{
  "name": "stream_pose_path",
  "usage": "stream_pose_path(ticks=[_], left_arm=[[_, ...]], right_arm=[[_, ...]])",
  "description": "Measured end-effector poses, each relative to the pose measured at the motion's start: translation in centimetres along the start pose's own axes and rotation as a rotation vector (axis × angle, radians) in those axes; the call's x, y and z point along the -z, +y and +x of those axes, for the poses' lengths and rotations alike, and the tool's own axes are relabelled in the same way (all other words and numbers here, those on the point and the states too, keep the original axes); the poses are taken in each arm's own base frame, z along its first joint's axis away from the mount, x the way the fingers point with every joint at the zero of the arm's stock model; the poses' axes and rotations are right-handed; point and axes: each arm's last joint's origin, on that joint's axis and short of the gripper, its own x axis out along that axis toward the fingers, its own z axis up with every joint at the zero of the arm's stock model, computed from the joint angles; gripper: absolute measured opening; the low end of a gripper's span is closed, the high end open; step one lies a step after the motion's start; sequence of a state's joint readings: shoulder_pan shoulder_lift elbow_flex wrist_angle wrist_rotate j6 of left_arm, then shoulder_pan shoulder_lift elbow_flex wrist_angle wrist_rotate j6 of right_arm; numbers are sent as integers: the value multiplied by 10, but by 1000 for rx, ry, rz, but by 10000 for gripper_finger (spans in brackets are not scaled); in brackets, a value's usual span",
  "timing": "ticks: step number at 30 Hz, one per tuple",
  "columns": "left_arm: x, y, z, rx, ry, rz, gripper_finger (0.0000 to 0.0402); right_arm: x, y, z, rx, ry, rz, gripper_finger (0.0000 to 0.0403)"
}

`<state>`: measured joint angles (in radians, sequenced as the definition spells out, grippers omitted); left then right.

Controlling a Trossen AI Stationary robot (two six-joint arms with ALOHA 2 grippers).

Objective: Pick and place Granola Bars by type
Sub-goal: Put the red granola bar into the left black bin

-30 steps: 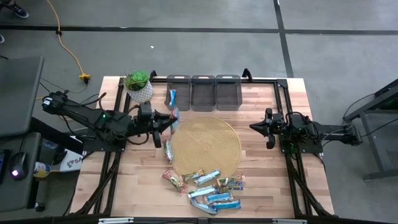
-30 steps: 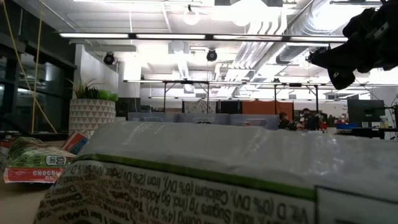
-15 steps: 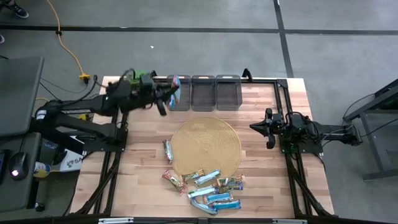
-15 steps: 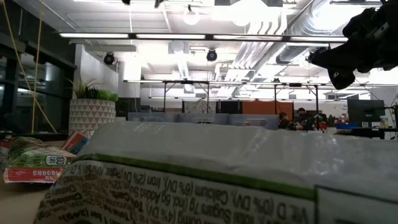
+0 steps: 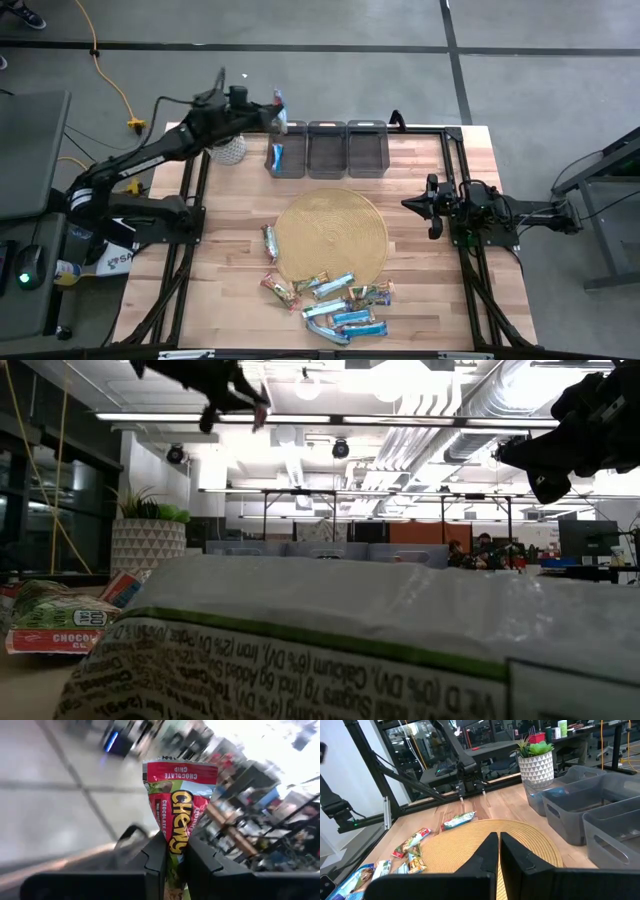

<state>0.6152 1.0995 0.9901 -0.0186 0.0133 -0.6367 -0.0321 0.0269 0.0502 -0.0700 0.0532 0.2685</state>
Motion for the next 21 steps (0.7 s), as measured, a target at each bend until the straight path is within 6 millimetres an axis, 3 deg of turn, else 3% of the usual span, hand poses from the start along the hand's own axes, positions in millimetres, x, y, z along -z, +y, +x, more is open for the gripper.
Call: stream_pose_path(ticks=[6, 12, 21], left_arm=[[21, 29, 27, -182, 155, -110, 48], [41, 52, 35, -371, 296, -204, 48], [63, 72, 54, -562, 381, -197, 48]], right_arm=[[0, 0, 0, 0, 0, 0, 0], [0, 0, 0, 0, 0, 0, 0], [0, 0, 0, 0, 0, 0, 0]])
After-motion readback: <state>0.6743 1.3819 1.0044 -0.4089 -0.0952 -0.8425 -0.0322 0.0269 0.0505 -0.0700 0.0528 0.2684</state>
